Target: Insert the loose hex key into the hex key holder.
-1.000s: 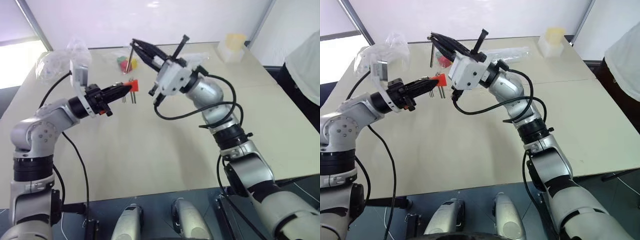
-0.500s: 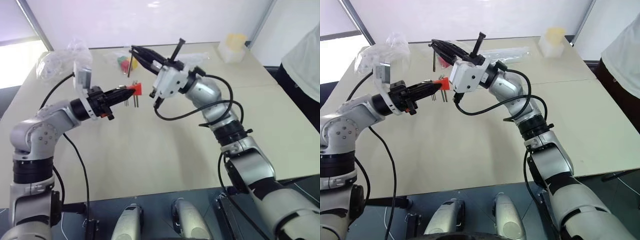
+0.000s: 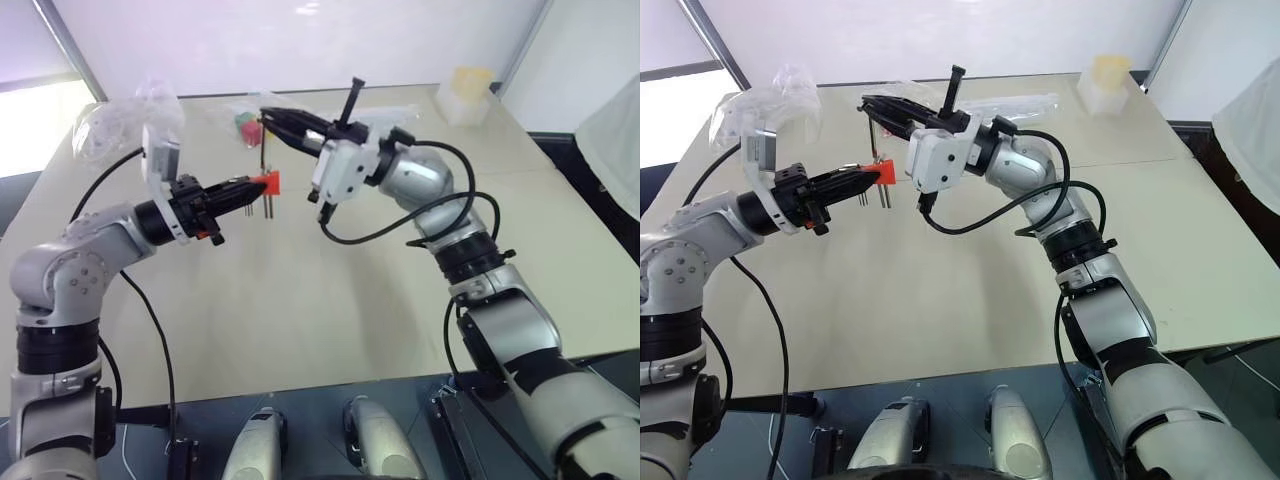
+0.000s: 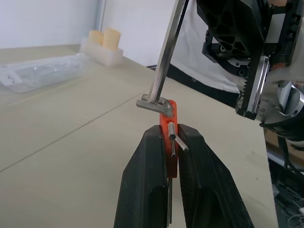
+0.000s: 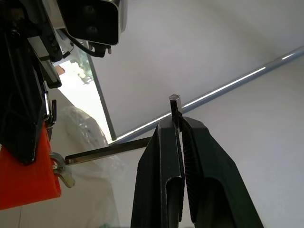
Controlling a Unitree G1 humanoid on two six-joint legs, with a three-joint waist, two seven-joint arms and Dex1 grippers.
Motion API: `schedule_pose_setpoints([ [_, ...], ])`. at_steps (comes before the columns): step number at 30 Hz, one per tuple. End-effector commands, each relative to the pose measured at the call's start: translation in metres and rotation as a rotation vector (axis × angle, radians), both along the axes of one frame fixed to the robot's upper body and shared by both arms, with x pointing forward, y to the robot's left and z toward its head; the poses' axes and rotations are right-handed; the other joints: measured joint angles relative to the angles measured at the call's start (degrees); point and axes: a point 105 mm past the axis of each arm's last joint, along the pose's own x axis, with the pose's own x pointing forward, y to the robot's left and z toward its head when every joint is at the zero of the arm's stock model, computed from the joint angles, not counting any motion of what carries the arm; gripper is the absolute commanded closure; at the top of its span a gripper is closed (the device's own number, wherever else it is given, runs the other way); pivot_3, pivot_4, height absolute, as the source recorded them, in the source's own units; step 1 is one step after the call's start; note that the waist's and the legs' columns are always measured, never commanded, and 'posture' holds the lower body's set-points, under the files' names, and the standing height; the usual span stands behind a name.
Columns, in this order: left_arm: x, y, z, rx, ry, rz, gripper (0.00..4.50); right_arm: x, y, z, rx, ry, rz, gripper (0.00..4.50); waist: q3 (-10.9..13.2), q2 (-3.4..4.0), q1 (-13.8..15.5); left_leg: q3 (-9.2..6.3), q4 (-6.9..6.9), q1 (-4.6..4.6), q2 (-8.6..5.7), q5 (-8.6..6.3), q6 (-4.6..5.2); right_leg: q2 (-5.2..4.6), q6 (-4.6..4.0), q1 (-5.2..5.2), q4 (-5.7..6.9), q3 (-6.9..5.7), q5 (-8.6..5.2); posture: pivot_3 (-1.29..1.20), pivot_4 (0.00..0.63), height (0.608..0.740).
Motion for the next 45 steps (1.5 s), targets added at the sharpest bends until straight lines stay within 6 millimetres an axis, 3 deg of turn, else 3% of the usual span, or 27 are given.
schedule_pose_setpoints([
  [1, -0.005, 0.003, 0.015, 0.002, -0.070, 0.007, 4.50, -0.006, -0.001, 0.016, 0.018, -0.049, 0.019, 4.47, 0.0, 0.00, 0.0, 0.00, 0.00, 0.00, 0.00, 0.00, 0.00, 0.00, 0.00, 0.00, 0.00, 0.00, 0.00, 0.00, 0.150, 0.740],
  [14, -0.006, 0.006, 0.015, 0.003, -0.068, 0.017, 4.50, 0.000, -0.009, 0.017, -0.010, -0.078, -0.014, 4.47, 0.0, 0.00, 0.3, 0.01, 0.00, 0.00, 0.00, 0.00, 0.00, 0.00, 0.00, 0.00, 0.00, 0.00, 0.00, 0.00, 0.150, 0.740],
  [45, -0.003, 0.013, 0.014, -0.001, -0.076, 0.048, 4.50, -0.007, -0.006, 0.016, -0.040, -0.068, 0.022, 4.47, 0.0, 0.00, 1.1, 0.01, 0.02, 0.00, 0.00, 0.00, 0.00, 0.00, 0.00, 0.00, 0.01, 0.00, 0.00, 0.00, 0.150, 0.740],
])
